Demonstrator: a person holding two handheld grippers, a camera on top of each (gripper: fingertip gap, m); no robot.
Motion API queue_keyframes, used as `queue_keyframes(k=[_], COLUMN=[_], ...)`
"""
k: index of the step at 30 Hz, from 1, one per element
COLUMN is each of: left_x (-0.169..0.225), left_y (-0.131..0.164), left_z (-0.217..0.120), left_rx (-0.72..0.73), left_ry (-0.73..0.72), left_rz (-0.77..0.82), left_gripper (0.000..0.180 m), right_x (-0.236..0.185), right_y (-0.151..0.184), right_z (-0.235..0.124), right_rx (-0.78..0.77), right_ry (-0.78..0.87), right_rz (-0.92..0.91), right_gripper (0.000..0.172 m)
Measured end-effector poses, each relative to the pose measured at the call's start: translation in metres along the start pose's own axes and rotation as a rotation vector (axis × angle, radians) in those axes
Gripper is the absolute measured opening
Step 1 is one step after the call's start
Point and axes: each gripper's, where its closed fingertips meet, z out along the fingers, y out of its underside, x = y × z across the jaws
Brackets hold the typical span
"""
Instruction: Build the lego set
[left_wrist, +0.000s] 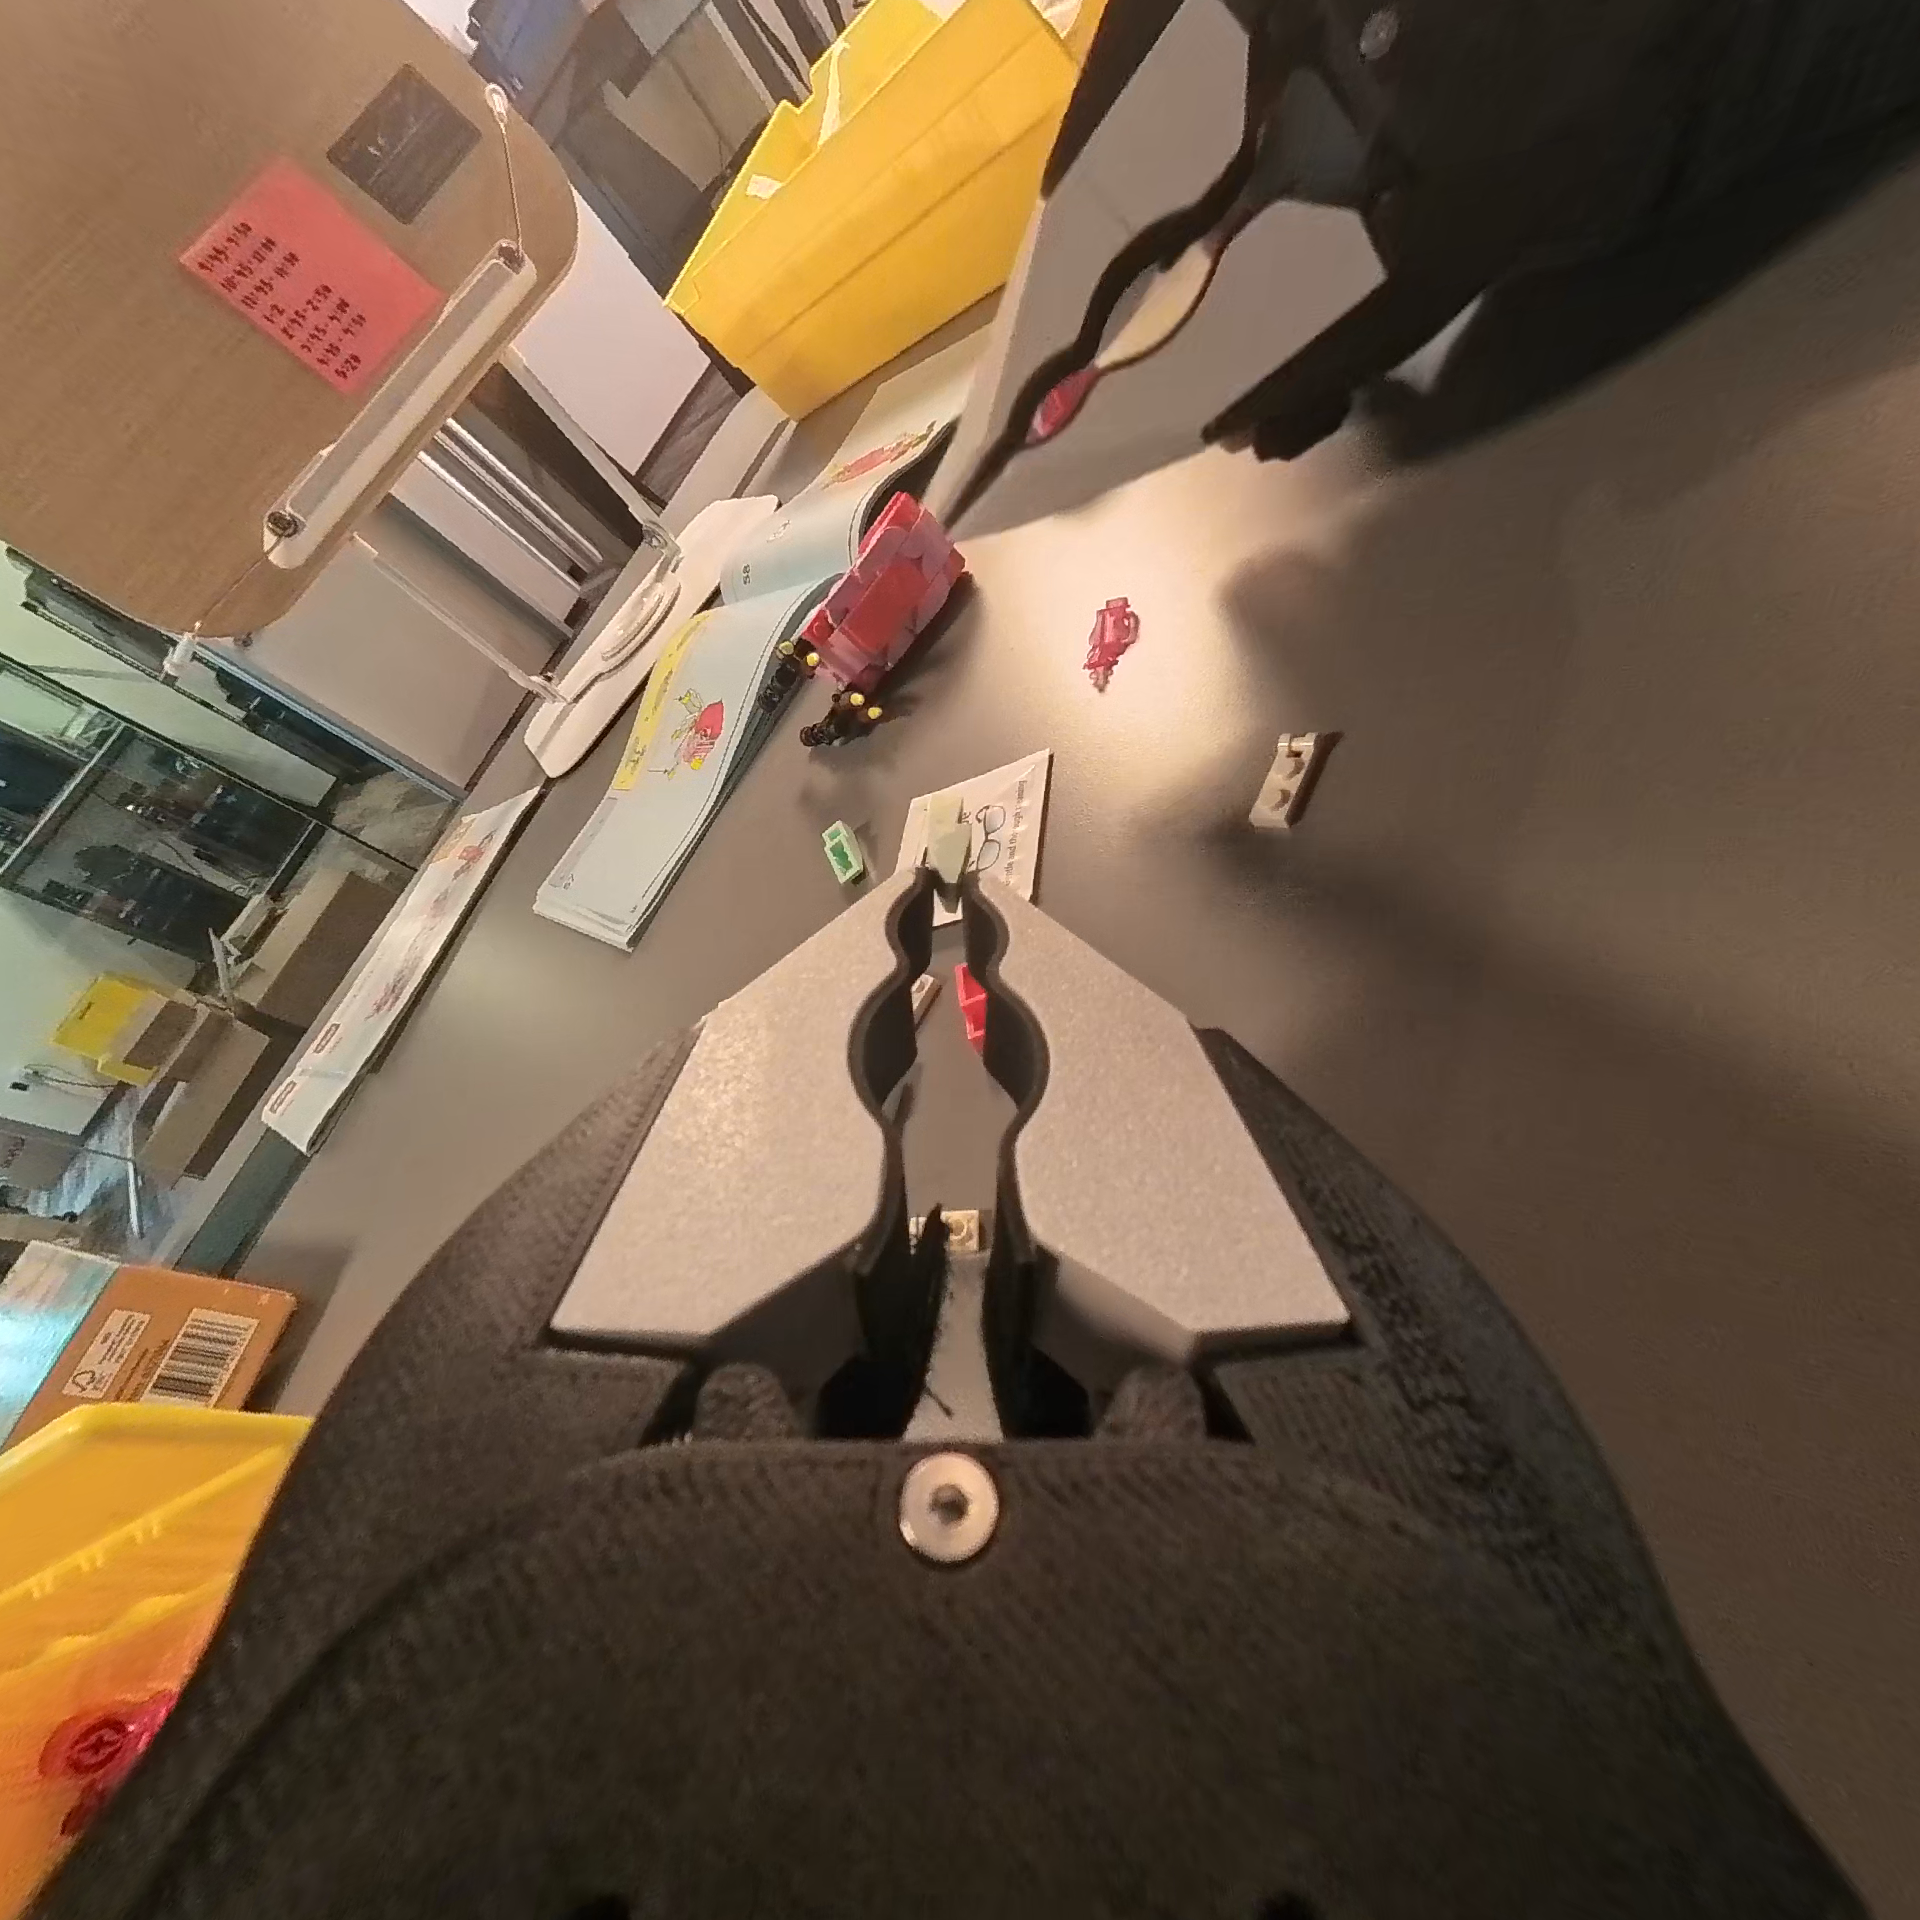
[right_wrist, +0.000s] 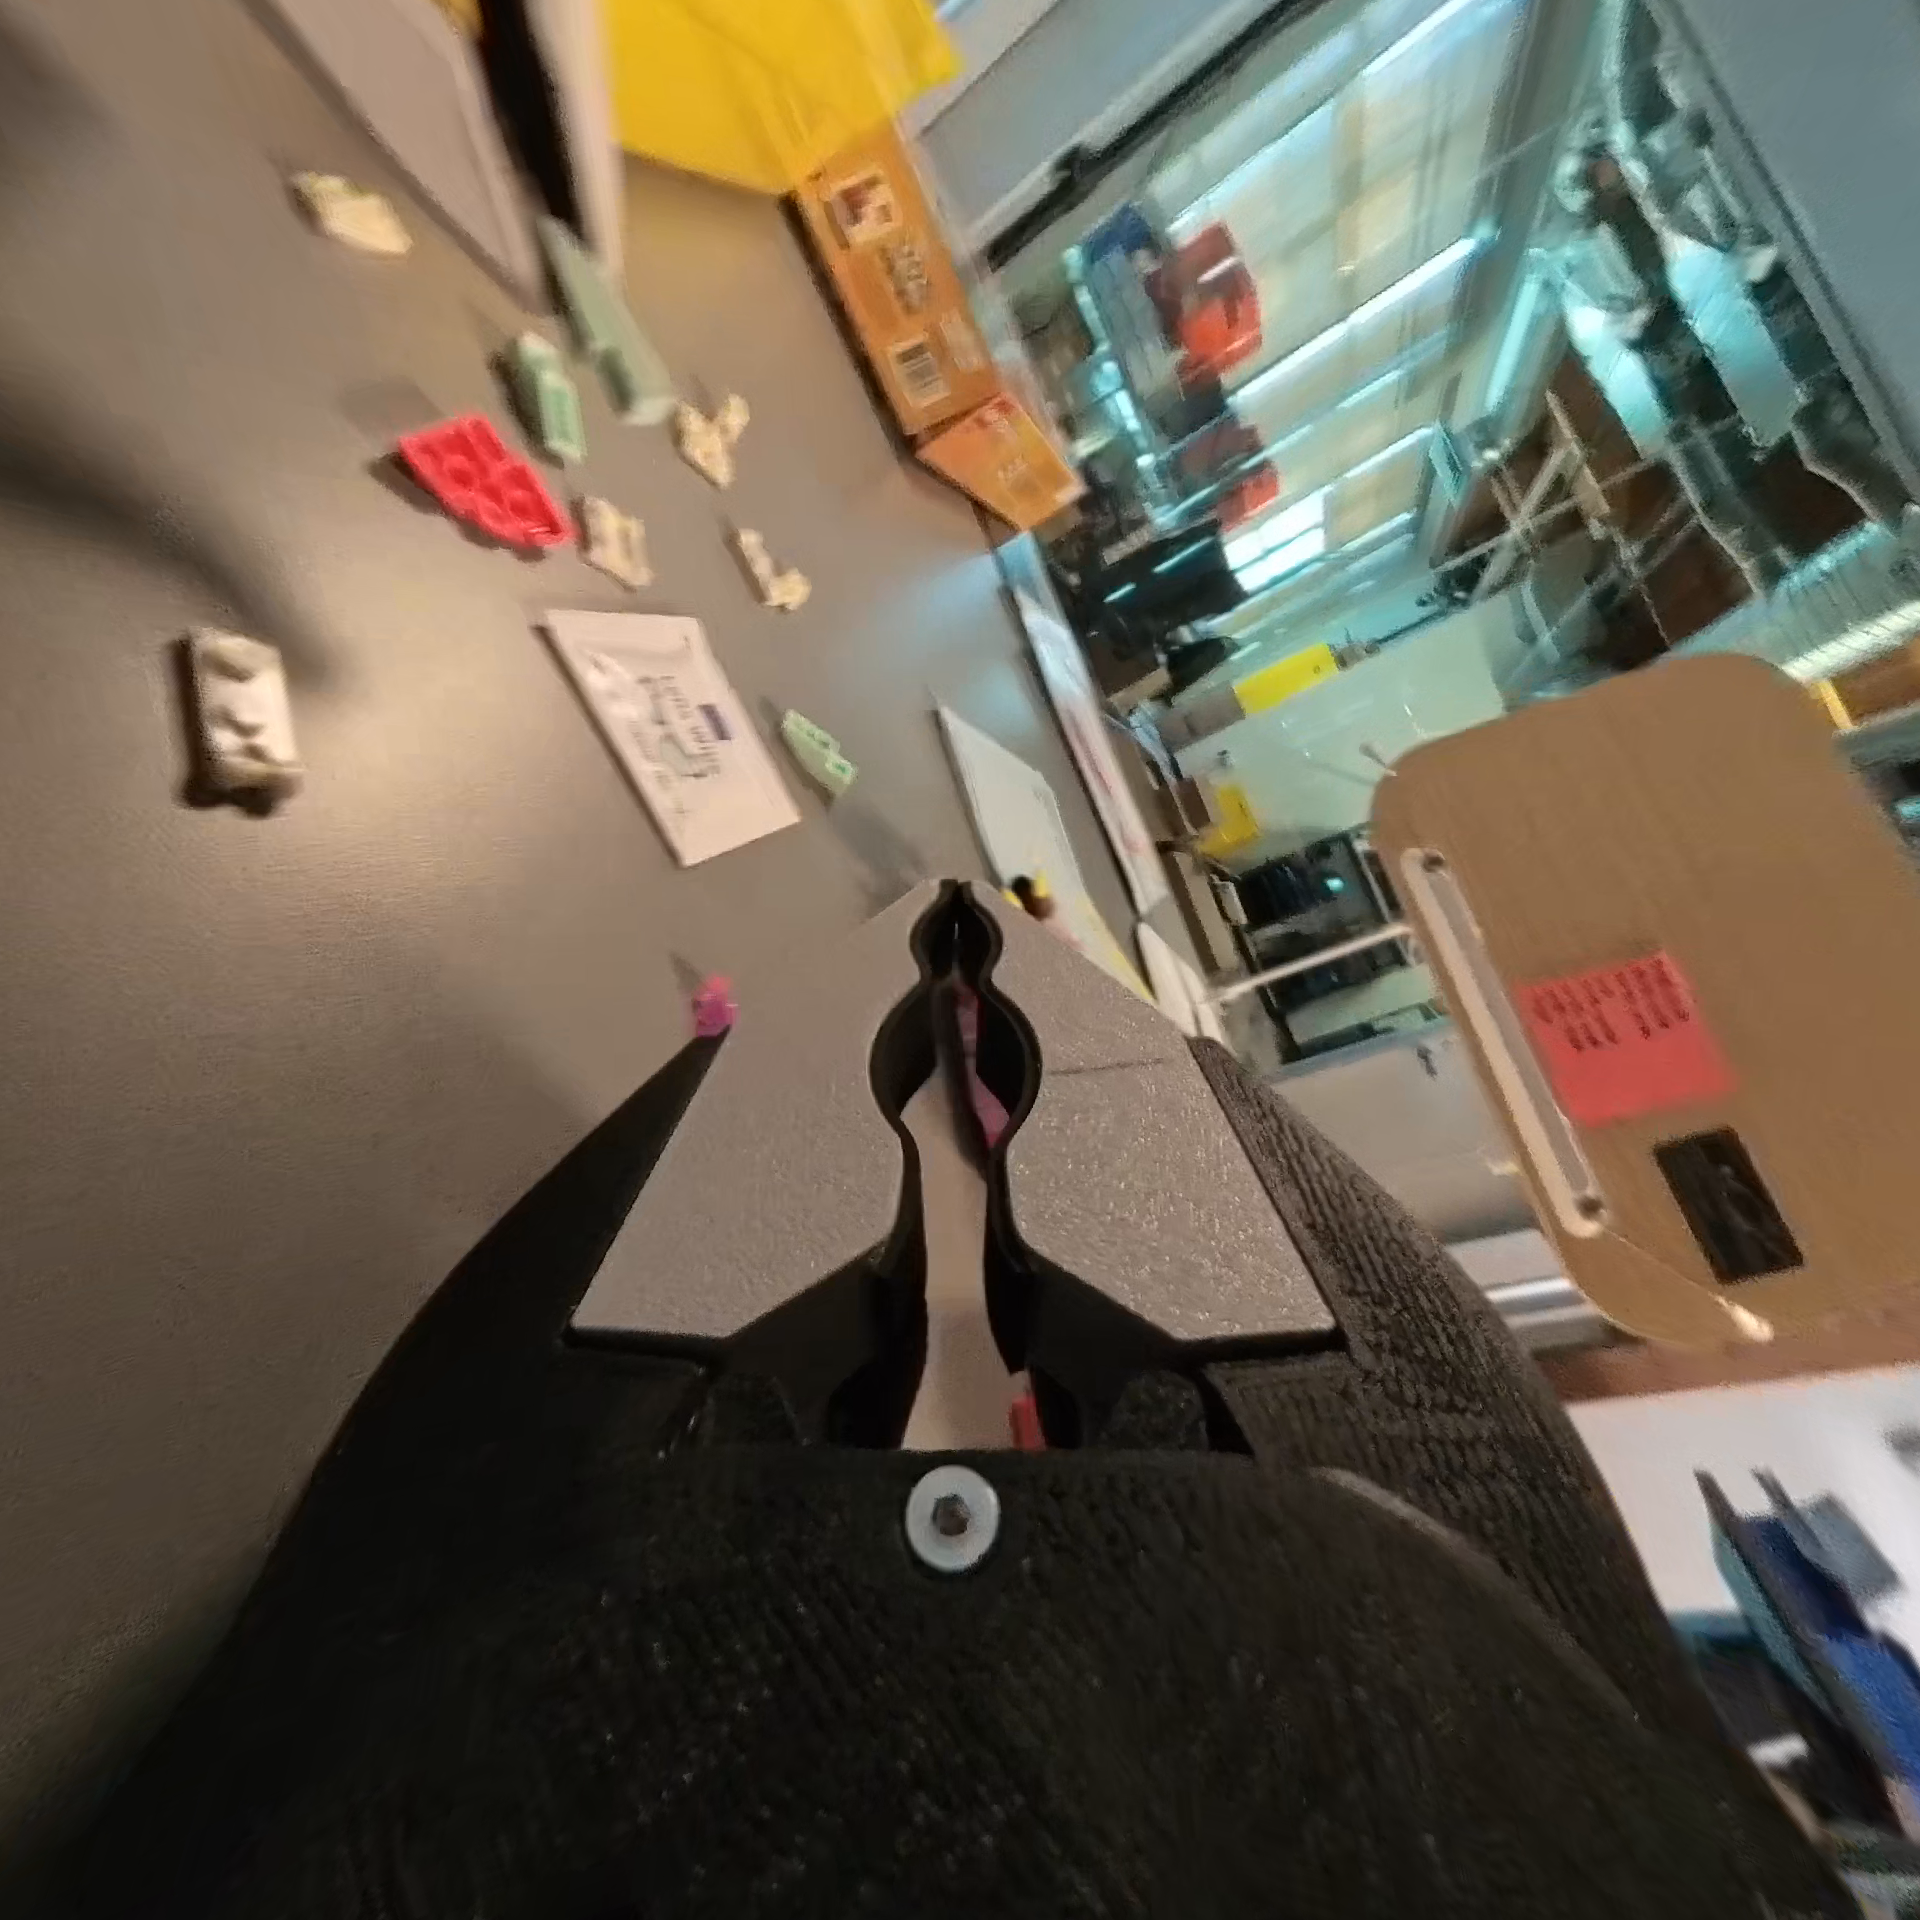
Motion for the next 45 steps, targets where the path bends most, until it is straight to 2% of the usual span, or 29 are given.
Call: queue_keyframes(k=[2, 5, 8, 11, 15, 19, 22, 25, 27, 31, 38, 41, 45], left_x=[-0.001, -0.002, -0.002, -0.002, -0.002, -0.002, -0.002, -0.002, -0.002, -0.001, -0.002, -0.003, -0.003], left_y=[0.000, -0.001, -0.001, -0.001, -0.001, -0.002, -0.002, -0.002, -0.002, -0.002, -0.002, -0.002, -0.002], left_z=[0.000, -0.001, -0.001, -0.001, -0.001, -0.002, -0.002, -0.003, -0.003, -0.003, -0.003, -0.004, -0.004], left_rx=[-0.001, 0.005, 0.006, 0.006, 0.008, 0.011, 0.011, 0.010, 0.011, 0.010, 0.007, 0.008, 0.009], left_ry=[-0.001, -0.005, -0.006, -0.007, -0.008, -0.011, -0.010, -0.014, -0.014, -0.013, -0.019, -0.022, -0.022], left_rz=[-0.003, -0.010, -0.014, -0.010, -0.007, -0.005, -0.002, -0.001, -0.001, 0.004, 0.005, 0.004, 0.006], left_gripper=[0.004, 0.004, 0.004, 0.004, 0.004, 0.004, 0.004, 0.004, 0.004, 0.004, 0.004, 0.004, 0.004], right_x=[-0.020, -0.059, -0.076, -0.086, -0.093, -0.103, -0.110, -0.101, -0.096, -0.102, -0.105, -0.079, -0.013], right_y=[-0.008, -0.028, -0.031, -0.034, -0.033, -0.053, -0.062, -0.062, -0.056, -0.047, -0.064, -0.067, -0.057], right_z=[-0.001, -0.008, -0.016, -0.025, -0.038, -0.046, -0.045, -0.044, -0.045, -0.046, -0.027, -0.019, -0.005], right_rx=[-0.011, 0.001, -0.054, -0.099, -0.171, -0.136, -0.108, -0.087, -0.106, -0.162, -0.075, 0.023, 0.209], right_ry=[-0.124, -0.433, -0.609, -0.734, -0.816, -0.889, -0.897, -0.872, -0.866, -0.882, -0.811, -0.687, -0.271], right_rz=[0.009, 0.243, 0.346, 0.414, 0.428, 0.460, 0.438, 0.495, 0.531, 0.492, 0.487, 0.500, 0.477], right_gripper=[0.000, 0.000, 0.000, 0.000, 0.000, 0.000, 0.000, 0.000, 0.000, 0.000, 0.000, 0.000, 0.000])
